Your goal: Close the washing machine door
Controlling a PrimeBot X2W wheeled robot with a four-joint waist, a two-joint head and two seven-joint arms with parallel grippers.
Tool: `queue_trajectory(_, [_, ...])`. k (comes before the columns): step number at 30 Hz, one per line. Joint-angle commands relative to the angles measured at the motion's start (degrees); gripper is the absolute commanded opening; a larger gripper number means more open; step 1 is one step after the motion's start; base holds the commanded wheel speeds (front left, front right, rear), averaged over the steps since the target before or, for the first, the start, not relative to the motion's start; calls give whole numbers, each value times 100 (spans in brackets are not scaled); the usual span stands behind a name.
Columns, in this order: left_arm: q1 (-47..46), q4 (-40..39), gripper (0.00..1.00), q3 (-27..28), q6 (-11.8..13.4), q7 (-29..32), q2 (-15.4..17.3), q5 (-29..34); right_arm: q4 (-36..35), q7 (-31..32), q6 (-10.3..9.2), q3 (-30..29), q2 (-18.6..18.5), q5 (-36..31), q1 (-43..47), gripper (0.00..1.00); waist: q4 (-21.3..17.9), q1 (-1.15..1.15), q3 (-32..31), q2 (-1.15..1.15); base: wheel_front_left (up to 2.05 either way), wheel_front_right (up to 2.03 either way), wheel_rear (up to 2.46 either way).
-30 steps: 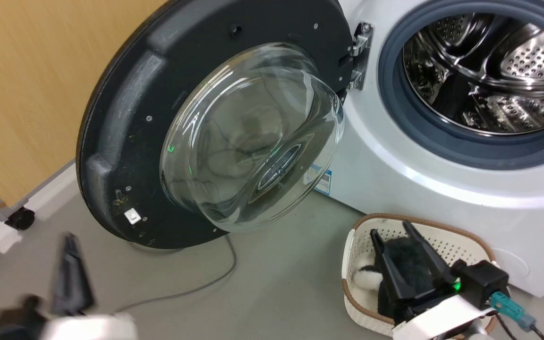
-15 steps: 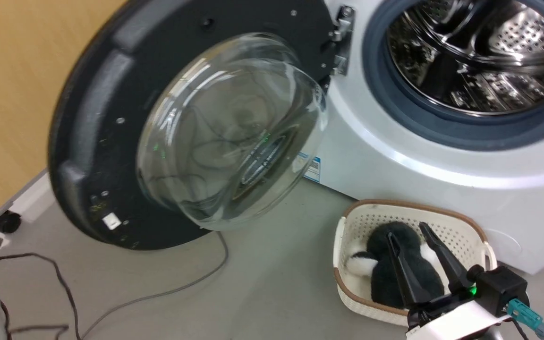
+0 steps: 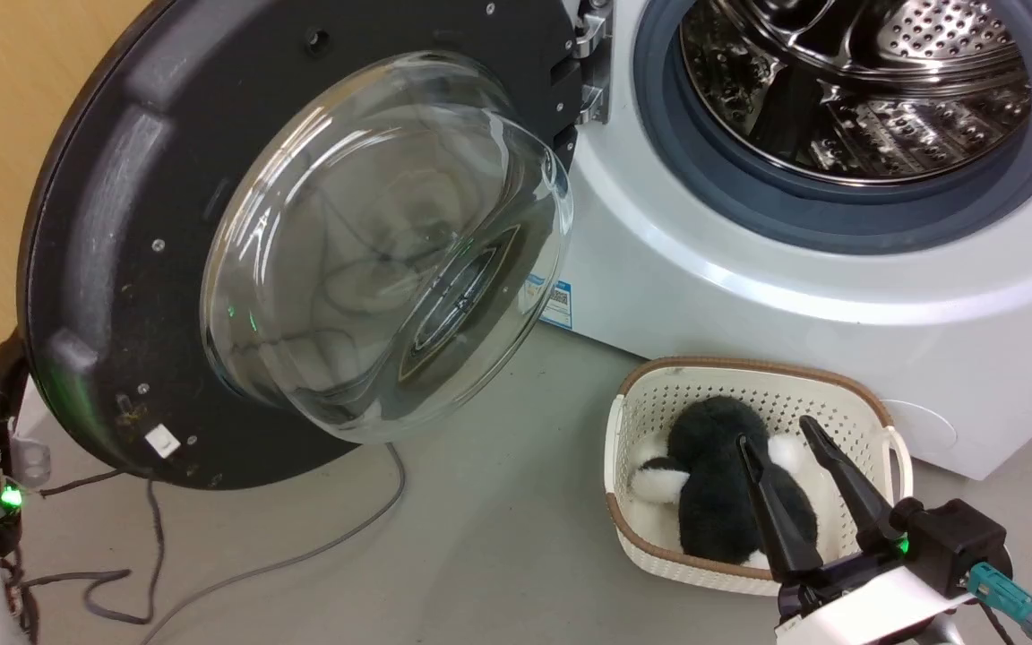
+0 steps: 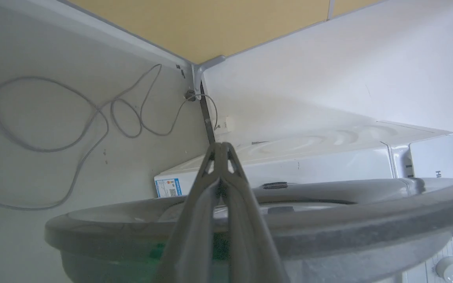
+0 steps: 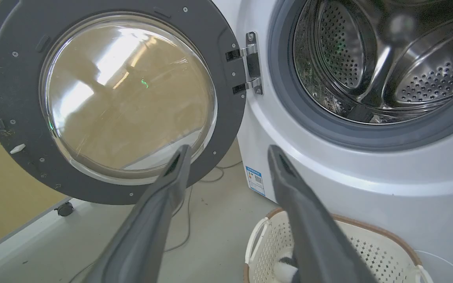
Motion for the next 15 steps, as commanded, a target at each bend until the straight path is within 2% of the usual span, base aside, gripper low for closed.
queue_trajectory(1, [50,24,0,-46,-73,168,64,-49,8,-14,5,1,17,2,-22,100,-21,0,-23,0,0,0,0])
queue_trajectory(9, [443,-101,0,-261,-358,1106,146,-293,133,-88,5,-55,121,12,11,100,-85,0,-171,0,0,0,0])
queue_trajectory(13, [796,-464,0,-476,-491,1715,8,-476,226,-138,5,-137,200,17,71,100,-108,0,-322,0,0,0,0])
queue_trajectory(15, [1114,-883,0,-629,-497,2186,-115,-633,291,-167,5,-217,259,23,112,100,-151,0,-444,0,0,0,0])
